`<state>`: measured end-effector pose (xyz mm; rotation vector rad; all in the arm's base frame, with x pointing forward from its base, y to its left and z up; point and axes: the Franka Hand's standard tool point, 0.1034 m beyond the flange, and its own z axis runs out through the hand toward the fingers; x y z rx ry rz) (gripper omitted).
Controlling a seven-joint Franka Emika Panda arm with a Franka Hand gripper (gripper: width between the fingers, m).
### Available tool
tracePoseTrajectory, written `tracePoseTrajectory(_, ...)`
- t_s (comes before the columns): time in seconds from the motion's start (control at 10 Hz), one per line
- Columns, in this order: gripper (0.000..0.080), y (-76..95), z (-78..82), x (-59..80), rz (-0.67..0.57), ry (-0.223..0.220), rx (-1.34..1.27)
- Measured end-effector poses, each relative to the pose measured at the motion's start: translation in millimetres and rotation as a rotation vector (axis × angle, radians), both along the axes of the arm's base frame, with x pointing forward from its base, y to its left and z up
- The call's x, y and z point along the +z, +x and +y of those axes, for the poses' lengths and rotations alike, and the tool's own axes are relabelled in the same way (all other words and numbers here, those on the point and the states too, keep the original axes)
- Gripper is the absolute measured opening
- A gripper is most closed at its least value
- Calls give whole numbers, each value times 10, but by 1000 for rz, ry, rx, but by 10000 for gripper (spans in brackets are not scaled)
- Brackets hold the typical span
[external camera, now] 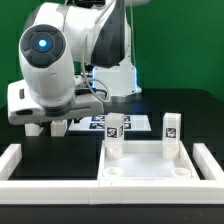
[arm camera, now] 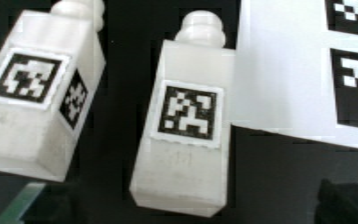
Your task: Assemble square table
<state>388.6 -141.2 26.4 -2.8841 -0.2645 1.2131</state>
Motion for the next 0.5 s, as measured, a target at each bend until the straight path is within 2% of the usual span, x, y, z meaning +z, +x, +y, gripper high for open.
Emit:
tracePoseTrajectory(0.2, 649, -3, 6, -5, 1, 0, 2)
tracePoseTrajectory(0.3, 649, -36, 6, -19, 10, -16, -16)
tracePoseTrajectory(0.5, 649, -213, 30, -109, 69, -66, -67)
